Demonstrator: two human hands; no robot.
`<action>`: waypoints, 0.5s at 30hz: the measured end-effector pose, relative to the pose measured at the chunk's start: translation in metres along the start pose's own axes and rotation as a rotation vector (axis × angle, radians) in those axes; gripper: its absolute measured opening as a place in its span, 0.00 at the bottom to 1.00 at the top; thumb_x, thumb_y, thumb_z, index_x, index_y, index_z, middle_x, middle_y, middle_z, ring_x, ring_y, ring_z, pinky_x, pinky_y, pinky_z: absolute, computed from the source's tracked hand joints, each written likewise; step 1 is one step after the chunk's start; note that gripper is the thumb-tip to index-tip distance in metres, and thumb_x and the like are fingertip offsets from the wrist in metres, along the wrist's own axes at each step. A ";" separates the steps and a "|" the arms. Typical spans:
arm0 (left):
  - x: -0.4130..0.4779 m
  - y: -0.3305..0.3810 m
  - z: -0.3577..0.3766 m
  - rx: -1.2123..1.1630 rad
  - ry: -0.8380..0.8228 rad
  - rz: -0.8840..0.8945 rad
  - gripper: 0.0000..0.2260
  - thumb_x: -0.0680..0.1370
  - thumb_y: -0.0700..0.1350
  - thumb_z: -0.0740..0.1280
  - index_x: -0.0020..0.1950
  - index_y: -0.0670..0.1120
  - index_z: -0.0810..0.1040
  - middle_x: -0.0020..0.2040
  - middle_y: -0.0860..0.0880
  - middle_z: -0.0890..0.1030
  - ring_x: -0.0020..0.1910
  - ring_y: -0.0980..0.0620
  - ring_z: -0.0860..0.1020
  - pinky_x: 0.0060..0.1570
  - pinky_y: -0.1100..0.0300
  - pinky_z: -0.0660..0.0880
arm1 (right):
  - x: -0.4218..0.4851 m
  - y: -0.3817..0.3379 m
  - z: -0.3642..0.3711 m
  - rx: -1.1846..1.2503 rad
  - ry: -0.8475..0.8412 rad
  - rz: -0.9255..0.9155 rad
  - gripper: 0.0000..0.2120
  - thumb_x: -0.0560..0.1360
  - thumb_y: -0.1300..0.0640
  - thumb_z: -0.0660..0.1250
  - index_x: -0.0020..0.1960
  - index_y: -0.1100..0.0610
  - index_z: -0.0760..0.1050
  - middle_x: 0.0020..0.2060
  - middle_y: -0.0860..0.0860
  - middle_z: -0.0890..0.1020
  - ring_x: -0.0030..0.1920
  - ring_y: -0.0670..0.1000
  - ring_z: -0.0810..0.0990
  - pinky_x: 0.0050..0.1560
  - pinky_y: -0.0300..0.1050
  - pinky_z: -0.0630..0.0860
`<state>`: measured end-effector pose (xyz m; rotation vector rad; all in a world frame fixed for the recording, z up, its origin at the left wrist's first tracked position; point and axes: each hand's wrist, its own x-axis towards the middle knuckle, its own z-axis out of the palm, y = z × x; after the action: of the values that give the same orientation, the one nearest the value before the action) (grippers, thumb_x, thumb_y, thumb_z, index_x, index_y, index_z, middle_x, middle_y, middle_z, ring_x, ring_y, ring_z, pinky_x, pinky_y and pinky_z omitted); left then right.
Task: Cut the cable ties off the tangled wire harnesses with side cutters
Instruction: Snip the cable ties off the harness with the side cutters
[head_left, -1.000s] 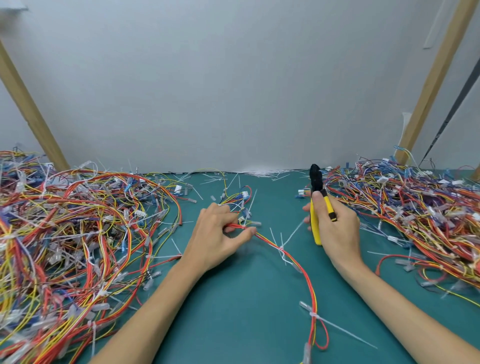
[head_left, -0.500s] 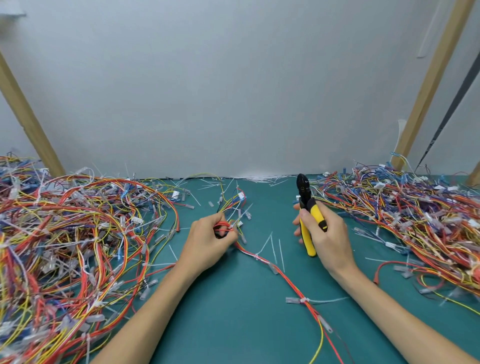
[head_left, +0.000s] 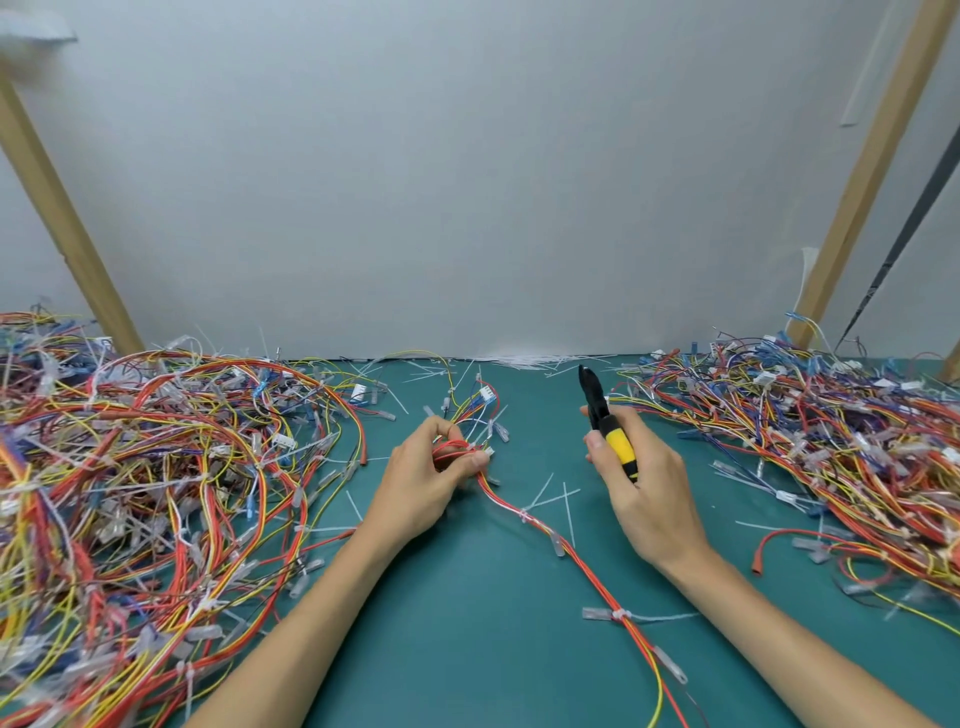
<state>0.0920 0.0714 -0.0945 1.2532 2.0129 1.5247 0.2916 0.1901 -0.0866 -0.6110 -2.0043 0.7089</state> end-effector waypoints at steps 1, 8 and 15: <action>0.000 0.000 0.000 -0.037 0.002 -0.018 0.11 0.74 0.46 0.73 0.44 0.47 0.71 0.34 0.52 0.84 0.37 0.51 0.84 0.43 0.55 0.77 | 0.000 -0.001 0.000 0.025 -0.012 0.019 0.11 0.78 0.45 0.59 0.56 0.46 0.74 0.38 0.48 0.79 0.40 0.49 0.78 0.40 0.43 0.72; 0.002 0.002 -0.003 -0.013 0.017 -0.026 0.12 0.71 0.48 0.76 0.42 0.48 0.73 0.29 0.60 0.81 0.28 0.65 0.76 0.31 0.73 0.68 | 0.001 -0.011 0.006 0.645 -0.067 0.421 0.11 0.81 0.55 0.59 0.52 0.60 0.78 0.37 0.59 0.81 0.35 0.56 0.81 0.38 0.50 0.80; 0.002 0.003 -0.004 0.016 0.017 -0.007 0.14 0.69 0.49 0.78 0.40 0.49 0.72 0.32 0.57 0.83 0.29 0.64 0.74 0.32 0.72 0.68 | 0.005 -0.007 0.003 0.669 -0.351 0.518 0.14 0.80 0.53 0.59 0.47 0.63 0.76 0.33 0.61 0.78 0.29 0.57 0.77 0.28 0.46 0.76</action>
<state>0.0897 0.0705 -0.0901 1.2424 2.0418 1.5243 0.2859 0.1876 -0.0803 -0.6208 -1.7440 1.8090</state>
